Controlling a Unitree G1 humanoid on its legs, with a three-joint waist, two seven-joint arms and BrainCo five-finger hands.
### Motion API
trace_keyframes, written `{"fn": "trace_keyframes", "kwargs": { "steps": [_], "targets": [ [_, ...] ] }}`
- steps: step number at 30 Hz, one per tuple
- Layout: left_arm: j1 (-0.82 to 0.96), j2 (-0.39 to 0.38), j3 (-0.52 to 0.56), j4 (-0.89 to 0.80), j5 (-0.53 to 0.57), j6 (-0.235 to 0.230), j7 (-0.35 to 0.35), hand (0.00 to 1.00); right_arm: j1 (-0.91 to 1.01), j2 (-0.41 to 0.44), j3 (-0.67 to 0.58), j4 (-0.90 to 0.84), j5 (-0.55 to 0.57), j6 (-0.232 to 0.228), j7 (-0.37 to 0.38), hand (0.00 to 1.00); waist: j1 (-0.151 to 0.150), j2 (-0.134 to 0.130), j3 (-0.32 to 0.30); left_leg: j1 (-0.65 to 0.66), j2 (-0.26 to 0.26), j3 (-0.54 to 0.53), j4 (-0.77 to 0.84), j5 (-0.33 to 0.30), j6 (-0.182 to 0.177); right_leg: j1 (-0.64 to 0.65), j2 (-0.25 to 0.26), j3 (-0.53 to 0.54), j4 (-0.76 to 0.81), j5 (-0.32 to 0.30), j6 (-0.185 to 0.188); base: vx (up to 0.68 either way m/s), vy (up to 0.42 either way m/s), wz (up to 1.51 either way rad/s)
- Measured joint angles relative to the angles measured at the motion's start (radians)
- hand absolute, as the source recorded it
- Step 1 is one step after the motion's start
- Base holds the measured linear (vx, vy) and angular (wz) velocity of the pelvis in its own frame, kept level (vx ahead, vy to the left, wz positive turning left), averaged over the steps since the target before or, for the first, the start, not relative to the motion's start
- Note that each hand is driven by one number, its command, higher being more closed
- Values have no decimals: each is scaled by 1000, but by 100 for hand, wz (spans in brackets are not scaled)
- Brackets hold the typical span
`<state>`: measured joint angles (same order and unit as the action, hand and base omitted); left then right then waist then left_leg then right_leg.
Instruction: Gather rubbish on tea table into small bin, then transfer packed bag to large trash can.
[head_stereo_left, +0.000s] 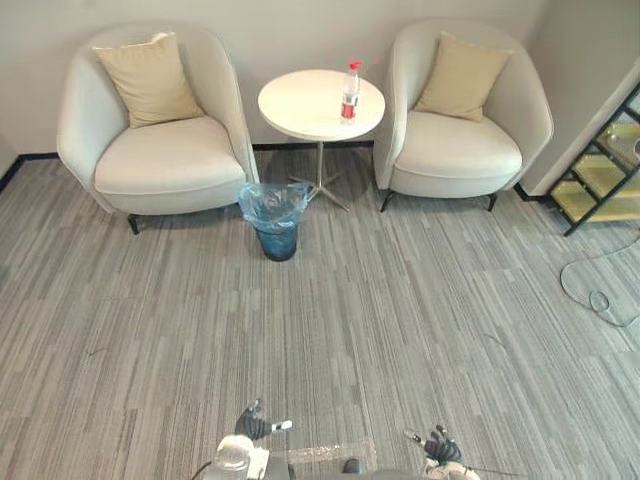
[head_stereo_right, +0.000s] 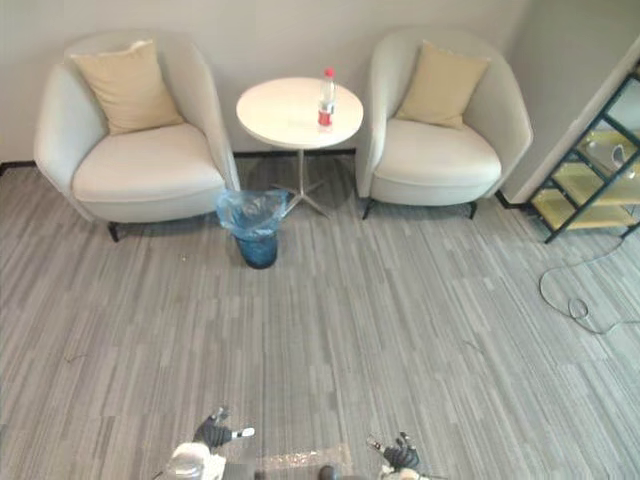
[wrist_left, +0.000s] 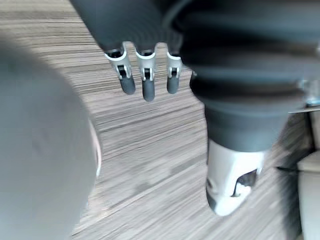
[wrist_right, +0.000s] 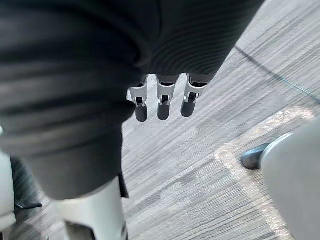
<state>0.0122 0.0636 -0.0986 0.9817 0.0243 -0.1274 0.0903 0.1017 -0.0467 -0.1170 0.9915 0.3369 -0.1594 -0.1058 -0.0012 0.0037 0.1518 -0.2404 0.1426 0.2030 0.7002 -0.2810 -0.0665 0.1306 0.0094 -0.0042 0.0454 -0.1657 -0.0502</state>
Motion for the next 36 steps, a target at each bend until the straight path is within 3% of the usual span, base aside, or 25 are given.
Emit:
{"fn": "trace_keyframes", "kwargs": {
  "steps": [2,5,6,8,10,11,12,13,15,16,19,21,22,23,24,25,26,27,29,30,31,32,33,34,36],
  "targets": [
    [0,-11,-2,-20,-11,-3,5,0,-10,2,0,1,17,1,-4,0,6,-3,0,-49,-31,-1,-148,20,11,8,-39,23,1,-34,13,233,87,-30],
    [0,-18,-4,-25,-21,-15,7,0,-28,1,1,1,17,1,-12,0,11,4,-3,-74,-79,-37,-390,120,12,9,-74,68,1,-75,45,320,181,-48],
    [7,-19,-4,-26,-28,-17,9,0,-36,0,2,5,17,5,-16,0,29,3,-7,-62,-95,-67,-437,230,14,11,-90,99,7,-101,65,559,297,-72],
    [-1,-17,11,-30,-28,-16,17,0,-39,21,6,0,15,9,-15,0,37,-24,-16,-62,-122,-37,-403,194,45,5,-123,112,42,-98,78,555,246,-55],
    [0,-20,36,-36,-28,-14,16,0,-37,46,7,-4,11,12,-13,0,60,-41,-15,-14,-118,18,-348,124,74,-51,-132,133,253,-105,102,506,192,-39],
    [1,-19,36,-36,-28,-12,16,0,-37,49,10,-7,8,12,-11,0,56,-47,-12,19,-123,30,-352,114,87,-79,-136,127,350,-97,120,479,164,-39],
    [6,-19,33,-36,-28,-11,15,0,-27,49,21,-37,-1,12,-2,0,56,-47,-9,76,-130,34,-360,98,109,-140,-136,119,544,-75,180,439,133,-31],
    [7,-21,29,-36,-28,-10,16,0,-20,49,26,-60,-16,11,7,0,55,-43,-6,127,-129,33,-377,73,110,-196,-133,106,703,-77,204,499,141,-35],
    [1,-21,18,-28,-28,-9,16,0,-18,47,41,-93,-24,9,18,0,53,-36,4,235,-133,31,-438,15,91,-328,-164,-15,940,-109,173,392,82,-32],
    [-4,-23,16,-21,-28,-4,16,0,-16,48,43,-114,-24,11,20,0,47,-41,5,277,-132,28,-458,2,89,-374,-185,-92,963,-129,146,313,22,-10],
    [-21,-41,23,0,-30,4,15,0,-34,43,43,-112,-25,4,23,0,28,-27,18,383,-89,17,-514,0,88,-449,-178,-259,794,-175,84,456,-63,23],
    [-34,-43,21,12,-30,4,14,0,-50,41,43,-106,-25,1,23,0,12,-27,18,405,-57,-10,-528,0,88,-498,-144,-265,596,-132,79,547,-201,51],
    [-33,-41,21,18,-29,4,14,0,-61,40,49,-93,-25,1,23,0,4,-30,18,429,-48,-29,-546,0,84,-512,-116,-230,421,-33,79,495,-219,43],
    [-32,-39,21,22,-29,4,14,0,-63,40,53,-84,-26,1,23,0,3,-37,15,438,-52,-35,-550,-2,75,-506,-110,-212,358,19,75,536,-260,48],
    [-35,-41,28,44,-28,5,15,0,-68,32,61,-68,-27,0,25,0,-1,-41,19,477,-48,-78,-554,-20,30,-493,-98,-173,291,173,43,526,-242,19],
    [-35,-61,35,56,-27,6,14,0,-97,6,63,-50,-34,1,25,0,8,13,18,483,-3,-94,-544,-12,1,-493,-70,-198,335,140,26,411,-192,19],
    [-33,-68,35,58,-26,6,14,0,-102,1,61,-43,-34,0,25,0,7,19,19,483,2,-106,-536,-1,-16,-489,-68,-204,345,112,26,475,-223,12],
    [-38,-83,44,58,-26,6,15,0,-109,-5,50,-34,-34,2,25,0,5,42,22,475,26,-133,-481,24,-37,-467,-56,-229,365,67,12,467,-263,40],
    [-41,-86,71,56,-27,6,13,0,-102,-2,43,-37,-32,1,24,0,-8,49,25,395,53,-168,-266,68,-48,-391,-44,-266,340,27,4,503,-291,50],
    [-35,-96,88,39,-27,5,13,0,-85,2,44,-40,-32,2,24,0,3,46,31,281,83,-189,18,167,-47,-290,-28,-278,280,12,-8,430,-194,34],
    [-28,-100,97,20,-27,3,12,0,-78,9,44,-41,-30,1,24,0,12,44,45,202,110,-178,212,125,-55,-202,-12,-283,227,2,-20,407,-158,24],
    [-24,-100,100,9,-27,3,12,0,-76,15,47,-41,-25,2,23,0,15,40,49,156,116,-170,274,104,-60,-159,-8,-287,203,-4,-25,354,-113,12],
    [-17,-100,99,-22,-28,1,12,0,-71,27,46,-41,-21,1,22,0,23,20,55,72,113,-134,303,77,-55,-106,-8,-294,162,-14,-20,290,-115,11],
    [-19,-104,100,-37,-29,-1,14,0,-70,36,42,-42,-20,2,20,0,31,17,56,25,110,-92,266,54,-36,-69,-8,-295,132,-14,-18,344,-113,4],
    [-22,-109,77,-49,-28,-9,14,0,-70,44,42,-39,-19,2,16,0,46,19,55,-46,66,-10,7,41,-9,-19,-10,-293,72,-16,2,337,-28,-9]
  ]
}}
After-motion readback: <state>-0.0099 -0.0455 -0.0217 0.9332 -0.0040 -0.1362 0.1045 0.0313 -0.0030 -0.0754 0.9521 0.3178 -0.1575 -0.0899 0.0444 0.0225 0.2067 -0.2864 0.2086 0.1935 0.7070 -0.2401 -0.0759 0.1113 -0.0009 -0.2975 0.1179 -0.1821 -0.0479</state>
